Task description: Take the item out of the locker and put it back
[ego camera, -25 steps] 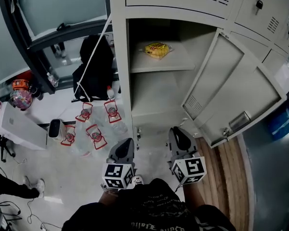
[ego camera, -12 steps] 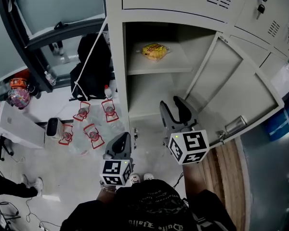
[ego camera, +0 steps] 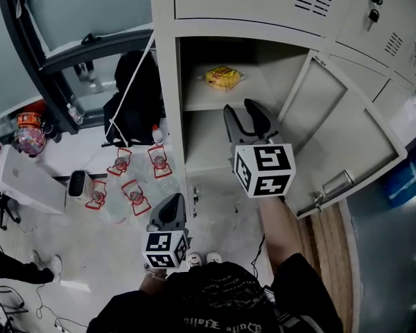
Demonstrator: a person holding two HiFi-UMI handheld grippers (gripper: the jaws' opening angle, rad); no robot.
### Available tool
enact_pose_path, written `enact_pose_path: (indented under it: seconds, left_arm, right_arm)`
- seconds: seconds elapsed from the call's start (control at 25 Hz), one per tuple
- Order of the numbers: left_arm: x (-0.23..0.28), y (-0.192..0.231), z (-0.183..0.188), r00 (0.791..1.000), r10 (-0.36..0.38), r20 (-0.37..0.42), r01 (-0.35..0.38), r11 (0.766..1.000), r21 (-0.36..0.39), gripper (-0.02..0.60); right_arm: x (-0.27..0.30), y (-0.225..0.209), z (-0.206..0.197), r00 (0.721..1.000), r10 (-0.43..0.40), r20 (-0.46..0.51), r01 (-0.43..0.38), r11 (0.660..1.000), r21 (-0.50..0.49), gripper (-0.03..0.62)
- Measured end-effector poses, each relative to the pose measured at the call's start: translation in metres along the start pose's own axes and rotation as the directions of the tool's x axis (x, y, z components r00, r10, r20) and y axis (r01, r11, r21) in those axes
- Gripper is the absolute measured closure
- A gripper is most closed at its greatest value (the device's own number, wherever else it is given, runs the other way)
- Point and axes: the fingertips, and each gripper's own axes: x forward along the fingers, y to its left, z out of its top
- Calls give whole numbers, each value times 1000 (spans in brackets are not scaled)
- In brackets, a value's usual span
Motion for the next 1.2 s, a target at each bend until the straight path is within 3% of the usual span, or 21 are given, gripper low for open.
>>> enact_pose_path:
  seconds: [0.24,0.52,0.72,0.88,1.08,1.2]
  left_arm:
    - [0,-5,2,1000,-8,3,8,1000,20,578]
    - [1,3,-13,999,20,-28,-20,1000,-18,577]
    - [6,1,-23,999,-17,-51,16,1000,-20,577]
    - [7,-2,-27,997,-46,-57,46,999,-18,577]
    - [9,-8,-21,994,-103,-33,102,995,-19,577]
    - [9,-11,-23,993,-111,-41,111,994,-2,577]
  right_arm:
    - [39,-2,5,999,-2,-55,-1,998,-63,416]
    - [72,-11,-7,988,-36,-151,24,997,-76,416]
    - [85,-19,-19,976,-48,-211,35,997,-66,419]
    - [89,-20,-24,971,-50,-232,36,997,-65,525]
    - [93,-22,-27,971,-36,-236,28,999,-36,533]
    - [94,-20,-30,971,-23,-236,16,999,-31,578]
